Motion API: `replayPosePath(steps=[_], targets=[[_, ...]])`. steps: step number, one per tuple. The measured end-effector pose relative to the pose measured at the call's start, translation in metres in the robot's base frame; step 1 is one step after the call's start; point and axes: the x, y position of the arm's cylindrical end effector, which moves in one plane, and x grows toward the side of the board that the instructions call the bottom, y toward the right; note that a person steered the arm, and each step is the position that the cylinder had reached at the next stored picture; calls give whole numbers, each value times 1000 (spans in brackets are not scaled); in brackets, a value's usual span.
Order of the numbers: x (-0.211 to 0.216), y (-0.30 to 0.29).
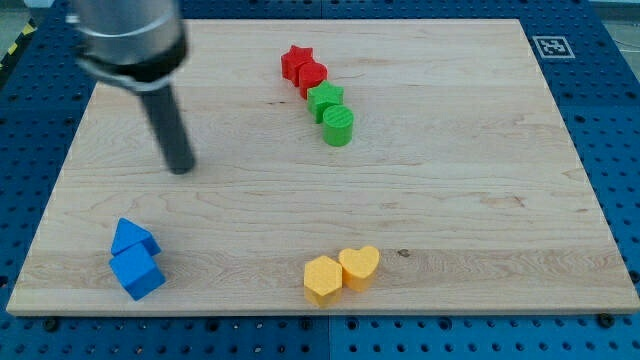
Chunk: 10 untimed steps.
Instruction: Drag the blue cube to the right of the green circle
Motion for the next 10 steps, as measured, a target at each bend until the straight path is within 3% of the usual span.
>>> replayPosePath(steps=[1, 2, 4, 7, 9, 10], targets=[[17, -66], [66, -111], [157, -91], [136, 55], [126, 74], [106, 113]])
